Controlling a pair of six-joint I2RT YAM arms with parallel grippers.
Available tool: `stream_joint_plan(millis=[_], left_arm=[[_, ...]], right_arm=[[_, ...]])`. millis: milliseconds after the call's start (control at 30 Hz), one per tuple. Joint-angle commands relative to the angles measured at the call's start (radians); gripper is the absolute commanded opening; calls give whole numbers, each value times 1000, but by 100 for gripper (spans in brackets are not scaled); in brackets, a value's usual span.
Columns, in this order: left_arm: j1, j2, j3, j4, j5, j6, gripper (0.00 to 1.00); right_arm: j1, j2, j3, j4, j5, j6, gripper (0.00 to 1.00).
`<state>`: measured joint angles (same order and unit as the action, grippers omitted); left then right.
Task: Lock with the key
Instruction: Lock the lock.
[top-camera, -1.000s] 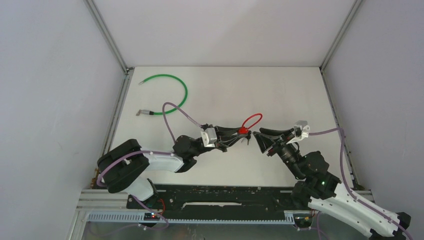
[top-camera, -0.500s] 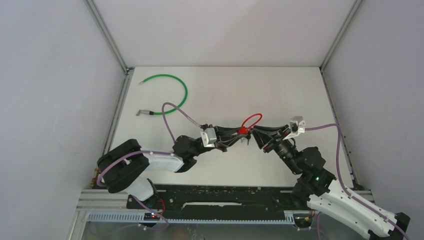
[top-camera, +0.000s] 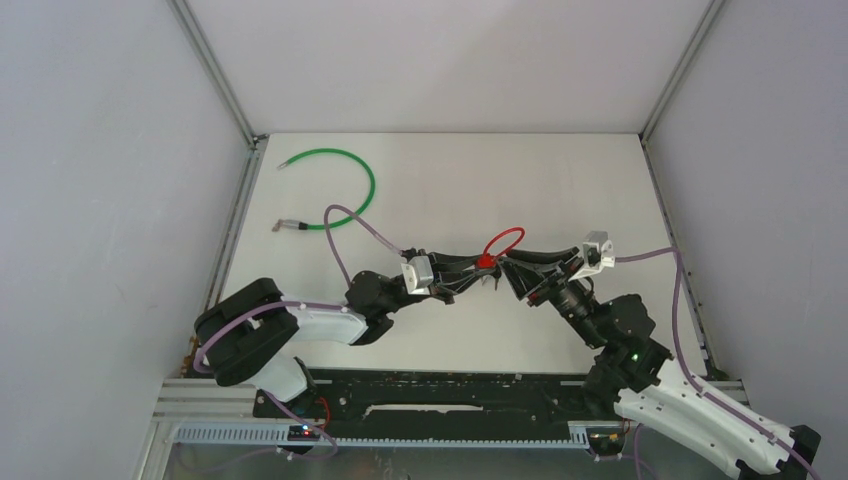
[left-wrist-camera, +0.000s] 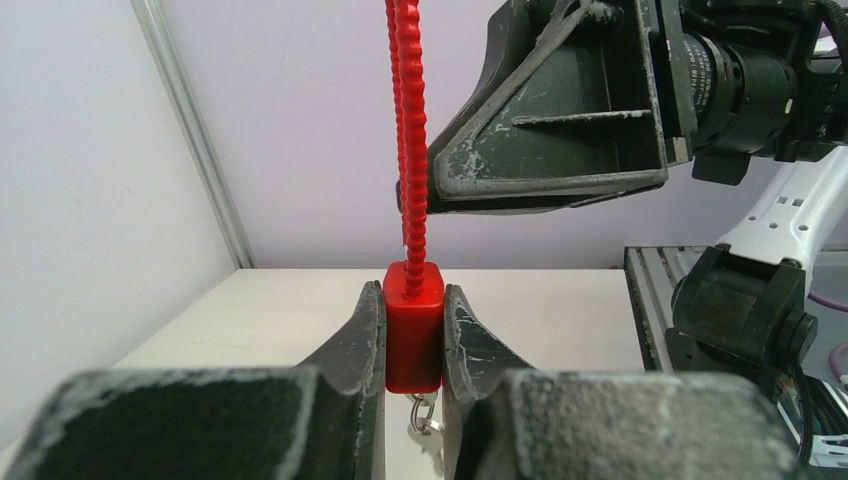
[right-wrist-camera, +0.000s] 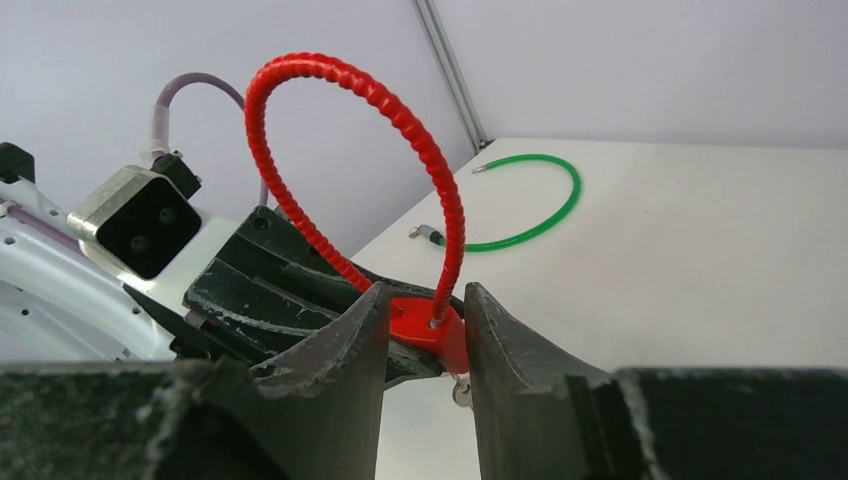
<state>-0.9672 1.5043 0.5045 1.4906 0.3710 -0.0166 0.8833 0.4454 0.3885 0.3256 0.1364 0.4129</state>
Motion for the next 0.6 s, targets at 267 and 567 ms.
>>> stream_joint_plan(millis=[267, 567], left_arm=[[1, -20, 45, 100, 14, 24, 0], [1, -21, 45, 100, 11, 23, 0]], right_arm=[[-35, 95, 73, 74, -20, 34, 32], [-37, 90, 73, 58, -41, 32, 16]])
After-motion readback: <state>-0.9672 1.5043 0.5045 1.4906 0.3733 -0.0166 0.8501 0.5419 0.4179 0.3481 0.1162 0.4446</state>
